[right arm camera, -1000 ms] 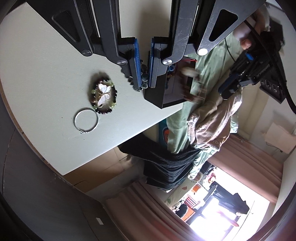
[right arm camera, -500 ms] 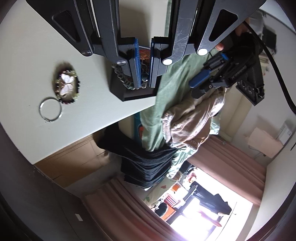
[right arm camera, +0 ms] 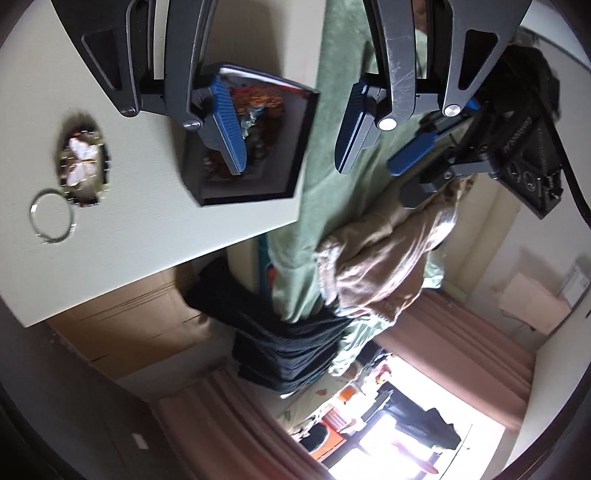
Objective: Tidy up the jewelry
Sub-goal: 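Drop the brown bracelet into the black box with left while right drops the green bracelet in, then reach the left gripper to the white butterfly bead bracelet and grasp it, then carry the butterfly bracelet into the box with left while right grasps the white butterfly earring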
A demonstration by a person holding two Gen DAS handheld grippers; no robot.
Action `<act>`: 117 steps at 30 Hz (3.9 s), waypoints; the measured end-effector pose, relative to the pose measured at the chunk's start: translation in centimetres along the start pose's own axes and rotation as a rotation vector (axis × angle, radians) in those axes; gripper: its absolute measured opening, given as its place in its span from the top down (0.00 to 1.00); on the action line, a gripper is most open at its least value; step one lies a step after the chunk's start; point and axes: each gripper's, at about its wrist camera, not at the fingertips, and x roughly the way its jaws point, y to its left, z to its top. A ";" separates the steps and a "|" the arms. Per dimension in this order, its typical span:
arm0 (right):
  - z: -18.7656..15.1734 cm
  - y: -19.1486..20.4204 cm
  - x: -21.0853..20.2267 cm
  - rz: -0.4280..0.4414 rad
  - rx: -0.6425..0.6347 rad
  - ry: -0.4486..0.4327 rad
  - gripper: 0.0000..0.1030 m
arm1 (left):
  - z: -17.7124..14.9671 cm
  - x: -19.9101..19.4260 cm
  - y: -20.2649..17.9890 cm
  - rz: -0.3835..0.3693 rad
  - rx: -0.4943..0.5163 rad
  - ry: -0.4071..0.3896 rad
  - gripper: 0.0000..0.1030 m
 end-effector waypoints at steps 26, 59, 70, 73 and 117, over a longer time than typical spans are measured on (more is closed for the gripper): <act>-1.2 -9.5 -11.9 -0.212 0.155 -0.096 0.47 | -6.4 3.6 -9.8 -0.013 0.250 0.087 0.37; 1.1 -16.1 -12.8 -0.294 0.279 -0.013 0.47 | -13.3 18.0 -13.7 0.299 0.555 0.252 0.66; 1.0 -15.5 -12.1 -0.300 0.256 0.014 0.47 | -13.6 18.0 -13.0 0.225 0.551 0.311 0.93; 1.0 -15.4 -11.6 -0.307 0.251 0.024 0.47 | -13.9 17.6 -13.1 0.164 0.535 0.350 0.93; 0.1 -12.5 0.3 -0.389 0.150 0.142 0.63 | -2.5 3.6 -7.6 -0.136 0.212 0.088 0.93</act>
